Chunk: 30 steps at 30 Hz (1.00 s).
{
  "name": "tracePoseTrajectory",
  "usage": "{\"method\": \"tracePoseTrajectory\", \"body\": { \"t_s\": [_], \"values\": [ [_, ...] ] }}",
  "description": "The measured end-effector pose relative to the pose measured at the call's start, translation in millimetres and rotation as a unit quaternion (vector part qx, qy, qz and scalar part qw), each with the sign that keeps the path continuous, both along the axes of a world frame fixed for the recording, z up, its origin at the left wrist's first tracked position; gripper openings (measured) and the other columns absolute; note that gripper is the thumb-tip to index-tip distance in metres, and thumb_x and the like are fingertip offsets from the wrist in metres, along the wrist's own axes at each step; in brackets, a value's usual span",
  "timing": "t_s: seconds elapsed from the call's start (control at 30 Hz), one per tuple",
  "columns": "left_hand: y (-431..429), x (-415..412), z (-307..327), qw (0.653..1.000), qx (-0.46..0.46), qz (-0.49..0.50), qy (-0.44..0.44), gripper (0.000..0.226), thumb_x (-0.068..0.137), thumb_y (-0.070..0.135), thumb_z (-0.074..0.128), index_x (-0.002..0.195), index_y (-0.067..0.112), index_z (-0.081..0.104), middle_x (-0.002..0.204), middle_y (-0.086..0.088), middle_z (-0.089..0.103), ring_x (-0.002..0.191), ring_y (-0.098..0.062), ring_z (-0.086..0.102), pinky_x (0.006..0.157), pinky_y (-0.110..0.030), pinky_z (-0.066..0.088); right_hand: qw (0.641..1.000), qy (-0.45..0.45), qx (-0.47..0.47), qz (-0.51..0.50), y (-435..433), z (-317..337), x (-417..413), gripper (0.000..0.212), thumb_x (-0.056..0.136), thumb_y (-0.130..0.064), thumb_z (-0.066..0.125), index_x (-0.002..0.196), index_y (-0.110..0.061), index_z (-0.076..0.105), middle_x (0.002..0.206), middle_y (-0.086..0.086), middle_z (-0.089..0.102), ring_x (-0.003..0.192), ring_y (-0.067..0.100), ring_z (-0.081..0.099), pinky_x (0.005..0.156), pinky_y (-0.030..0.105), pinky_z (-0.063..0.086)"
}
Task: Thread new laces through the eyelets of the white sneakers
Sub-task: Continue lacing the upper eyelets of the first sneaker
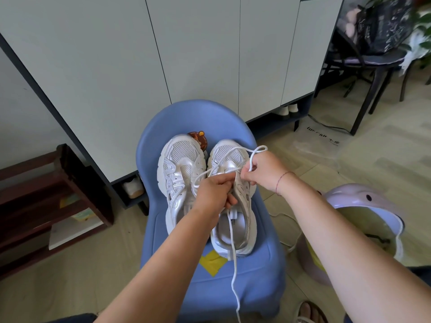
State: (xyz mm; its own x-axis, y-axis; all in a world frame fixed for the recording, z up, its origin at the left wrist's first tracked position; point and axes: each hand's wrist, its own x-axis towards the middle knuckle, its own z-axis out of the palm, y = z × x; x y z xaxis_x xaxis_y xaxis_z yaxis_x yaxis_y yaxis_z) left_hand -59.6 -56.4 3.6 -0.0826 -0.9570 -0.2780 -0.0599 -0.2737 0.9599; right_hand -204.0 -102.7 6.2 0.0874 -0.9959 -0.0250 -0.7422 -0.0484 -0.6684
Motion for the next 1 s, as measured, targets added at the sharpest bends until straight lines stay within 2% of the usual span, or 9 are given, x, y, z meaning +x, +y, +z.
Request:
{"method": "tracePoseTrajectory", "body": {
  "t_s": [0.07, 0.13, 0.27, 0.33, 0.43, 0.63, 0.8, 0.93, 1.0],
  "values": [
    [1, -1, 2, 1.0, -0.003, -0.004, 0.004, 0.036, 0.101, 0.001, 0.037, 0.099, 0.02, 0.067, 0.037, 0.004, 0.05, 0.029, -0.003, 0.04, 0.033, -0.012, 0.031, 0.978, -0.198, 0.054, -0.031, 6, -10, -5, 0.01, 0.083, -0.003, 0.066, 0.075, -0.006, 0.069, 0.067, 0.01, 0.064, 0.058, 0.015, 0.058, 0.055, 0.023, 0.05],
    [2, -1, 3, 1.0, -0.006, -0.01, 0.0, 0.035, 0.101, 0.001, 0.037, 0.103, 0.018, 0.067, 0.037, 0.006, 0.051, 0.028, -0.002, 0.041, 0.034, -0.012, 0.032, 0.921, -0.37, 0.102, -0.063, 13, -21, -9, 0.006, 0.085, -0.002, 0.065, 0.082, -0.006, 0.068, 0.068, 0.008, 0.064, 0.056, 0.01, 0.059, 0.053, 0.017, 0.049],
    [0, -2, 5, 1.0, -0.002, -0.017, -0.012, 0.033, 0.101, 0.001, 0.036, 0.11, 0.013, 0.066, 0.037, 0.006, 0.052, 0.028, -0.002, 0.042, 0.033, -0.012, 0.032, 0.826, -0.539, 0.132, -0.097, 20, -31, -7, 0.005, 0.089, -0.002, 0.059, 0.09, 0.0, 0.064, 0.066, 0.005, 0.067, 0.056, 0.008, 0.063, 0.056, 0.017, 0.053],
    [-1, -2, 6, 1.0, 0.006, -0.018, -0.017, 0.033, 0.101, 0.001, 0.037, 0.111, 0.013, 0.065, 0.037, 0.005, 0.052, 0.028, -0.003, 0.042, 0.032, -0.013, 0.032, 0.826, -0.535, 0.122, -0.126, 20, -33, -3, 0.005, 0.087, -0.002, 0.062, 0.084, -0.004, 0.064, 0.062, 0.003, 0.066, 0.052, 0.008, 0.059, 0.052, 0.016, 0.05],
    [-5, -3, 7, 1.0, 0.024, -0.015, -0.01, 0.031, 0.101, 0.0, 0.038, 0.11, 0.012, 0.065, 0.038, 0.004, 0.053, 0.029, -0.003, 0.044, 0.033, -0.013, 0.033, 0.873, -0.452, 0.08, -0.166, 19, -41, 5, 0.006, 0.082, -0.007, 0.07, 0.078, -0.011, 0.068, 0.054, -0.005, 0.06, 0.044, 0.003, 0.048, 0.044, 0.013, 0.04],
    [-11, -3, 6, 0.999, 0.033, -0.017, -0.01, 0.019, 0.096, 0.001, 0.05, 0.09, 0.013, 0.064, 0.042, 0.0, 0.059, 0.034, -0.004, 0.052, 0.038, -0.012, 0.043, 0.841, -0.506, 0.061, -0.18, 22, -50, 13, 0.004, 0.085, -0.006, 0.066, 0.083, -0.008, 0.063, 0.051, -0.009, 0.058, 0.045, 0.002, 0.049, 0.044, 0.015, 0.039],
    [-12, -8, 4, 0.999, 0.029, 0.004, -0.042, 0.017, 0.097, 0.005, 0.052, 0.084, 0.009, 0.062, 0.037, 0.001, 0.054, 0.028, -0.004, 0.046, 0.034, -0.013, 0.037, 0.816, -0.551, 0.066, -0.16, 37, -50, 20, 0.011, 0.081, -0.016, 0.071, 0.084, -0.011, 0.062, 0.077, 0.005, 0.061, 0.066, 0.013, 0.057, 0.062, 0.023, 0.046],
    [-12, -10, 0, 0.998, 0.013, 0.018, -0.063, 0.027, 0.098, 0.007, 0.05, 0.074, 0.01, 0.063, 0.042, -0.002, 0.051, 0.03, -0.005, 0.043, 0.035, -0.015, 0.037, 0.853, -0.497, 0.034, -0.156, 52, -62, 24, 0.04, 0.075, -0.013, 0.077, 0.112, -0.013, 0.062, 0.092, 0.0, 0.055, 0.082, 0.011, 0.057, 0.079, 0.025, 0.047],
    [-11, -10, -2, 0.997, 0.007, 0.019, -0.073, 0.03, 0.098, 0.008, 0.049, 0.071, 0.009, 0.063, 0.043, -0.003, 0.051, 0.03, -0.005, 0.043, 0.036, -0.014, 0.037, 0.867, -0.47, 0.009, -0.167, 52, -60, 24, 0.037, 0.076, -0.013, 0.077, 0.11, -0.016, 0.063, 0.092, -0.001, 0.057, 0.085, 0.009, 0.057, 0.082, 0.023, 0.046]
  ]
}}
